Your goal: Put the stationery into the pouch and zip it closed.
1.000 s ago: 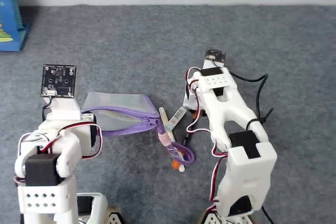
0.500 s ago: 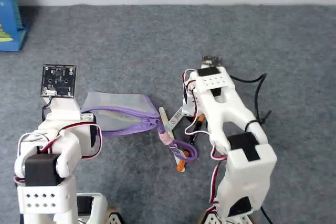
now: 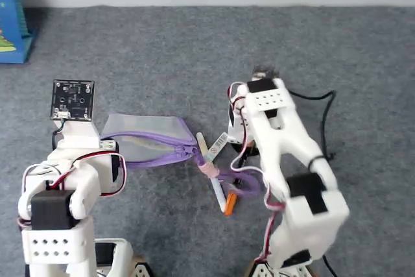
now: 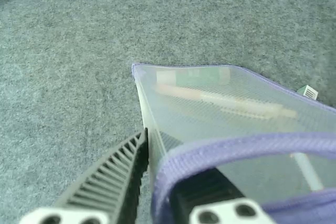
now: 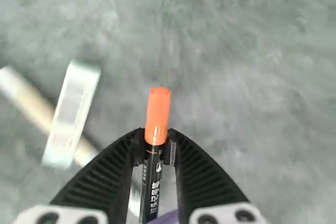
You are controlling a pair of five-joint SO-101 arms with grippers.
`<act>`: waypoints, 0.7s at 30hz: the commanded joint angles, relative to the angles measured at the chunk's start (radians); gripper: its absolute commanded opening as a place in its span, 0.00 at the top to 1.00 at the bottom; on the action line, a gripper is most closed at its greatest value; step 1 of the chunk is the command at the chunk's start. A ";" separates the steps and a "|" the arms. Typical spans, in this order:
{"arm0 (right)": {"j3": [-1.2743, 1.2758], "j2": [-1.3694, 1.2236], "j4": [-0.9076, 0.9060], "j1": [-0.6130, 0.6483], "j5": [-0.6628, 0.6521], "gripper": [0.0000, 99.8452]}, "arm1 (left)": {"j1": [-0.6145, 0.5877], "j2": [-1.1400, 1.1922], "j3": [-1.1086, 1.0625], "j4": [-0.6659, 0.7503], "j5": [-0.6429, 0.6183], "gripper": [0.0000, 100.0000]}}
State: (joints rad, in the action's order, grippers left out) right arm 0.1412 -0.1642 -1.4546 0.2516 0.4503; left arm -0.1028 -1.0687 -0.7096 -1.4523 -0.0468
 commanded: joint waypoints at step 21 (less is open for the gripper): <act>0.480 1.402 0.077 0.059 -0.224 0.99 | 0.003 0.003 0.008 0.020 -0.009 0.99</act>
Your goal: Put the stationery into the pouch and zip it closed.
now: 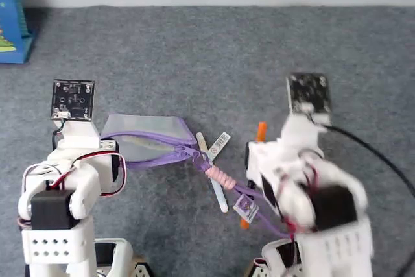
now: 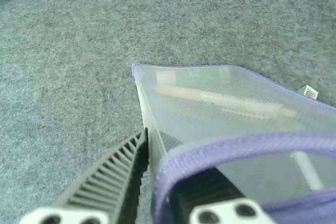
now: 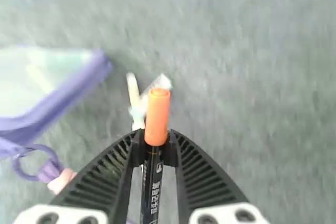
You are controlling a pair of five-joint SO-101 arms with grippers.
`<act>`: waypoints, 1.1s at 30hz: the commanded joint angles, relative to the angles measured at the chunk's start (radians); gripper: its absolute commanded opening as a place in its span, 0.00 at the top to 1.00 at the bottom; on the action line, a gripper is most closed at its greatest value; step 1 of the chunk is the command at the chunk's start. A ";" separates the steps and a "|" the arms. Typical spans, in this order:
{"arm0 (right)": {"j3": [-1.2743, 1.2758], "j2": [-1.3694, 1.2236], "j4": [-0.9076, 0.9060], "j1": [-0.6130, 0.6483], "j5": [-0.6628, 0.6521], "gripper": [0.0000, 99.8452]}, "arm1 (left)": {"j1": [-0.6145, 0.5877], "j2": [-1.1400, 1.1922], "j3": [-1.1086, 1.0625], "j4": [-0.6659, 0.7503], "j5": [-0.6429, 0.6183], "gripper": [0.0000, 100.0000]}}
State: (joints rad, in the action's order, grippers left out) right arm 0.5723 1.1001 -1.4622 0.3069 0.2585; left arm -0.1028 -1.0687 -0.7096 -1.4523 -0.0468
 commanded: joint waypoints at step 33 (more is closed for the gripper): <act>0.580 0.705 1.043 0.441 -0.137 0.99 | 0.003 0.008 0.008 0.021 -0.009 0.99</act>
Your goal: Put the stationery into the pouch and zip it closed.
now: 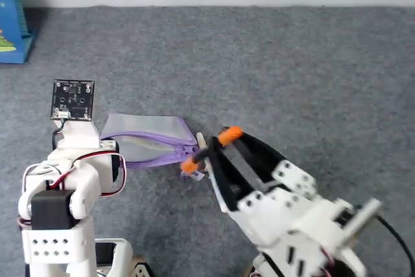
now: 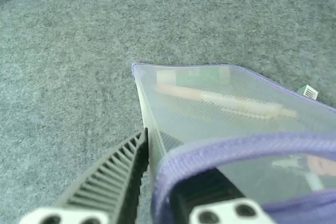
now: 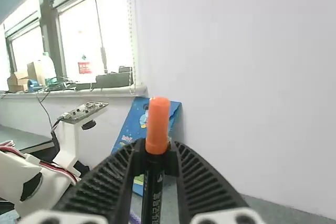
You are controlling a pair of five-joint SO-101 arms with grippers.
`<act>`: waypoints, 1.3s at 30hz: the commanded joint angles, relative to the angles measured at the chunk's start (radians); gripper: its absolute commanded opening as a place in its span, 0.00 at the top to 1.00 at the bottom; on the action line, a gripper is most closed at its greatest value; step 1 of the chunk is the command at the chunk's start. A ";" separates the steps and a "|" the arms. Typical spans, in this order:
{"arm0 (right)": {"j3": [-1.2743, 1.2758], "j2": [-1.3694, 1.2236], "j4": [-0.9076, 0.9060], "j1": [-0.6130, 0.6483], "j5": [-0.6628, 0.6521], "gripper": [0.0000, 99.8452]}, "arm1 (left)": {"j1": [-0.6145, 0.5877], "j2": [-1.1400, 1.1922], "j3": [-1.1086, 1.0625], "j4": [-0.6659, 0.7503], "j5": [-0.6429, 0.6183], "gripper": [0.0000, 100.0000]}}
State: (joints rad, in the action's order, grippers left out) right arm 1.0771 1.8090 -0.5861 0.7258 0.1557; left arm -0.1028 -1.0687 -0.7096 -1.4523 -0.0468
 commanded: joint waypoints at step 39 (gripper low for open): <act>0.307 -0.475 0.776 0.119 -0.109 0.99 | 0.005 0.005 -0.005 0.026 -0.009 0.99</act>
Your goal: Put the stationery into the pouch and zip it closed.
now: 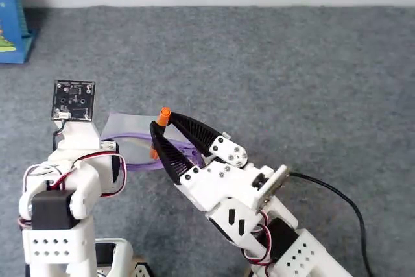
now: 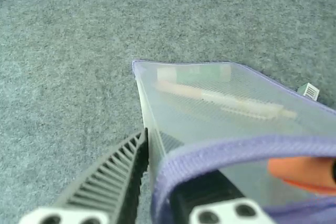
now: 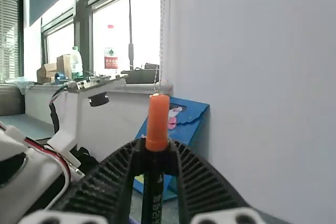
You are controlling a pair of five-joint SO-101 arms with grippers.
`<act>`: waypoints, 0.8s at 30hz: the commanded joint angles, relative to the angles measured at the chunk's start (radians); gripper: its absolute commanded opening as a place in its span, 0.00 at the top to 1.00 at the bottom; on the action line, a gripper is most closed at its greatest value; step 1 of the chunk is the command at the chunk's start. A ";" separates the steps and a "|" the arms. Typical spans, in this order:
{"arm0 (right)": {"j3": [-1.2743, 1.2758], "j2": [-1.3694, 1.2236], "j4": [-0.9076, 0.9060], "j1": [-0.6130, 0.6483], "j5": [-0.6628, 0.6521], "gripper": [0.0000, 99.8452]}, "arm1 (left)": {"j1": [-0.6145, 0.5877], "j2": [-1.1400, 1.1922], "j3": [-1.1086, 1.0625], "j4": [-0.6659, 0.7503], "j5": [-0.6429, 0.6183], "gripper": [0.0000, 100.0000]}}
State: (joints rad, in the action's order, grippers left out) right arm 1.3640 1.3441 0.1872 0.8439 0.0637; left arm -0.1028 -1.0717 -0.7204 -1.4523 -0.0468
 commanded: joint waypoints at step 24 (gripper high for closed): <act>-0.046 0.430 -0.796 -0.242 0.077 0.95 | 0.005 0.008 0.005 0.026 -0.009 0.99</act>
State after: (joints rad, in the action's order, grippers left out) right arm 1.3963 1.7277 -0.4695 0.7104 0.0944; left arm -0.1028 -1.0702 -0.7219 -1.4523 -0.0468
